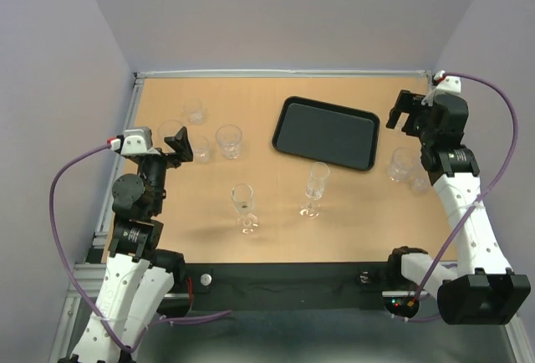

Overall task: Place the glasses into the tray
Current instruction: Grab a glass with a robot arm, then place the glass into the tray

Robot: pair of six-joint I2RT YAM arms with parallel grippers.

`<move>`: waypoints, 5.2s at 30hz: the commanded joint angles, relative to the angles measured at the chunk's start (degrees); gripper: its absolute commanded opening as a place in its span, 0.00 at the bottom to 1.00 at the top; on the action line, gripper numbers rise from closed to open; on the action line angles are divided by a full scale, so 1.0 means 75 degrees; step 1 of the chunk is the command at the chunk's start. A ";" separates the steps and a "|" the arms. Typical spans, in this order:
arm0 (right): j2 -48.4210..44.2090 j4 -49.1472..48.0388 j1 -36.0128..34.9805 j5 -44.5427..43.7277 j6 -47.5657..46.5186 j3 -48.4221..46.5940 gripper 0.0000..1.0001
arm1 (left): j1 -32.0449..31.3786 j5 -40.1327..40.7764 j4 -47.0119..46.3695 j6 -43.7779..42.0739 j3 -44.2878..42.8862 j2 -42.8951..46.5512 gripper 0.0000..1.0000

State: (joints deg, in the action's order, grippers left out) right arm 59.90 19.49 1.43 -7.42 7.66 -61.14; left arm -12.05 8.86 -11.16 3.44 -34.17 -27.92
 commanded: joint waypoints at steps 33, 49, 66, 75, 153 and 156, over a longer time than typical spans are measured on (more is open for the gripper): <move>0.2196 0.2885 0.2691 0.4552 -0.5110 -0.0905 0.92 | -0.0584 -0.0256 -0.0516 -0.0189 0.0010 0.0336 0.99; 0.4247 0.4421 0.2926 0.4798 -0.9012 -0.2371 0.59 | -0.0643 -0.0279 -0.0516 -0.0201 0.0010 0.0266 0.99; 0.5489 0.4820 0.2926 0.5337 -0.9670 -0.3003 0.51 | -0.0643 -0.0268 -0.0504 -0.0213 0.0021 0.0149 0.98; 0.5783 0.4902 0.2915 0.5349 -0.9822 -0.3027 0.28 | -0.0643 -0.0244 -0.0481 -0.0225 0.0010 0.0149 0.99; 0.9720 0.1527 -0.2804 0.0216 0.0279 -0.8887 0.01 | -0.0643 0.0154 -0.0446 -0.0424 0.0045 0.0032 0.98; 0.9767 0.1515 -0.2804 0.0309 0.0291 -0.8840 0.02 | -0.0643 0.0154 -0.0446 -0.0424 0.0045 0.0055 0.98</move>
State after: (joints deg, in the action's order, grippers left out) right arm 133.01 35.09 -19.53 -5.15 8.86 -125.69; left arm -16.56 10.50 -11.57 1.26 -34.17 -28.27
